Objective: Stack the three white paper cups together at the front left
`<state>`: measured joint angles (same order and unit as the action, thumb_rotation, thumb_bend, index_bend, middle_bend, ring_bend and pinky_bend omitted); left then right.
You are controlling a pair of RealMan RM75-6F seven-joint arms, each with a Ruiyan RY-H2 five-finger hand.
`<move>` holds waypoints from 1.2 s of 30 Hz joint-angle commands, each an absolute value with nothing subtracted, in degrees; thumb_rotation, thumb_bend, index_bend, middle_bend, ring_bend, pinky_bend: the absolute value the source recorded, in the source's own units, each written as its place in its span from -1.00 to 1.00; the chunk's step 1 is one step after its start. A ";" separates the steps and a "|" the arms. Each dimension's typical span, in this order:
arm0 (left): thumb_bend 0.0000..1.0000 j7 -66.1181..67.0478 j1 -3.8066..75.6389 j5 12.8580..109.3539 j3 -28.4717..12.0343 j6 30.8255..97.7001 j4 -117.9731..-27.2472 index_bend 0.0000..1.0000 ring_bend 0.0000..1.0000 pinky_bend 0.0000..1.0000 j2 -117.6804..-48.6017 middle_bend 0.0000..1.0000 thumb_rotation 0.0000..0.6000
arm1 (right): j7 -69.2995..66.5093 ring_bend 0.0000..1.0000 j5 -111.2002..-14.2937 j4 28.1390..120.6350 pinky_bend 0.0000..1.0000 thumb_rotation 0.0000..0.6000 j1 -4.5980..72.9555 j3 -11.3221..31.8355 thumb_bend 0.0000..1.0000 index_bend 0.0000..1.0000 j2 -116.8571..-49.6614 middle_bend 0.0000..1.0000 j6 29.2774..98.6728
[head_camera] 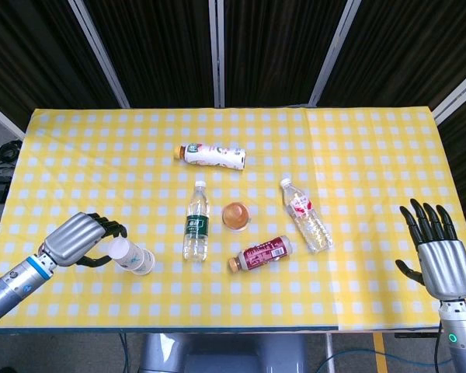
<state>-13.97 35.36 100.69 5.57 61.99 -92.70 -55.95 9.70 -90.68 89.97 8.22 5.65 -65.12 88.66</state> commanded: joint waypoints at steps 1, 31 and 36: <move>-0.38 -13.21 35.41 100.72 5.54 61.50 -92.53 -0.03 -0.07 -0.05 -56.73 -0.04 1.00 | 9.66 -1.00 -90.65 89.91 -1.00 1.00 8.25 5.66 -1.00 -1.00 -65.16 -1.00 88.58; -0.53 -3.27 33.79 98.32 6.75 58.03 -87.51 -0.69 -0.65 -0.28 -65.44 -0.72 1.00 | 9.31 -1.00 -91.04 90.32 -1.00 1.00 7.94 5.56 -1.00 -1.00 -64.74 -1.00 89.08; -0.71 -4.48 33.17 98.76 6.93 60.05 -88.36 -1.00 -1.00 -0.82 -63.88 -1.00 1.00 | 9.06 -1.00 -91.19 90.42 -1.00 1.00 7.87 5.60 -1.00 -1.00 -64.62 -1.00 89.34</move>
<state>-4.21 33.44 98.65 6.94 59.41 -88.02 -64.32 9.08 -91.17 90.40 7.88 5.60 -64.63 89.32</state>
